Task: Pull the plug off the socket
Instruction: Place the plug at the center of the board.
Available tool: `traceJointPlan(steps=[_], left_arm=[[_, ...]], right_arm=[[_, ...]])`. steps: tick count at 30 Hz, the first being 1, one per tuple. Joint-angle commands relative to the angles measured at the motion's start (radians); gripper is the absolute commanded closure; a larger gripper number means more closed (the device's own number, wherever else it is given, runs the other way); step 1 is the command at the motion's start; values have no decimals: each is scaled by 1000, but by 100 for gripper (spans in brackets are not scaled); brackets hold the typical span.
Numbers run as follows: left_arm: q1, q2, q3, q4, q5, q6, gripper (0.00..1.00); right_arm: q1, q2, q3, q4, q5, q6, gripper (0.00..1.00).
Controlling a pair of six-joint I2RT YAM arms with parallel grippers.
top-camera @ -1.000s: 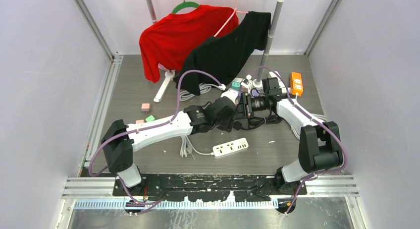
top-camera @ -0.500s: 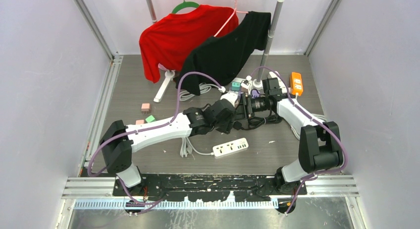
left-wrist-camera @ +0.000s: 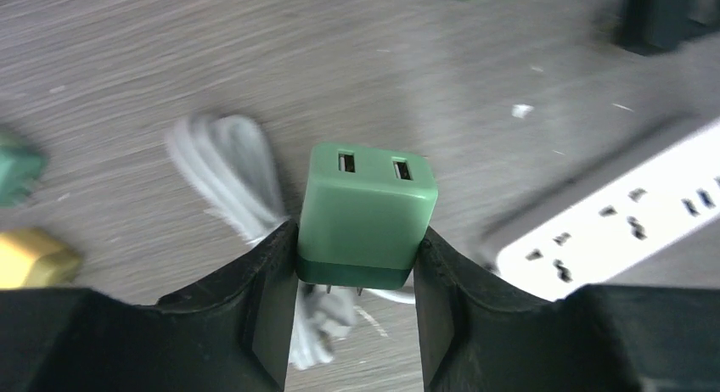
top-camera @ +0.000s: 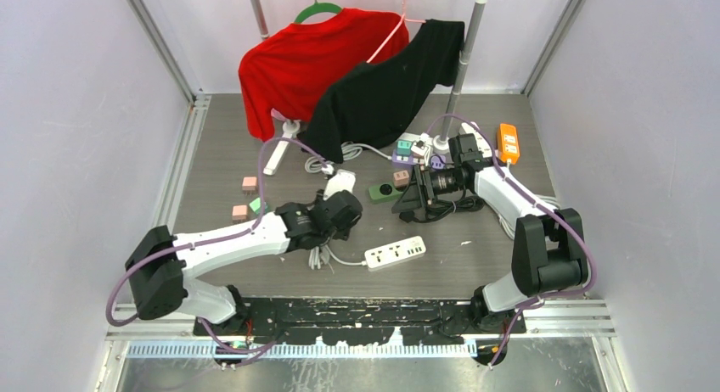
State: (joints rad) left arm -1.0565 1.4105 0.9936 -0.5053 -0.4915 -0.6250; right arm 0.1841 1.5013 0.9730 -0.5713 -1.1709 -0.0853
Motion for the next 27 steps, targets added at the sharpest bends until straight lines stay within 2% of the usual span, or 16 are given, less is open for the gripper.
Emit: traceJointPlan(steps=[1,6,11,16,27], left_arm=[[76,-81,-24,-144,-190,-114,100],[290,-150,-99,-150,-53,-123,100],[432,-230,-170,-129,-42,-128,100],[583,-279,-209,-91,24,-113,100],[814,-216,-193,-56,152,-162,100]], right_arm=[[2,-27,38,-15,-5,-34,31],[-4,-29,37,-16,-4,-38,31],[-8,-32,35,-18,-6,-43,31],[-8,-31,33,-18,-5,-45,31],[-9,-30,30,-19,-10,-48,31]])
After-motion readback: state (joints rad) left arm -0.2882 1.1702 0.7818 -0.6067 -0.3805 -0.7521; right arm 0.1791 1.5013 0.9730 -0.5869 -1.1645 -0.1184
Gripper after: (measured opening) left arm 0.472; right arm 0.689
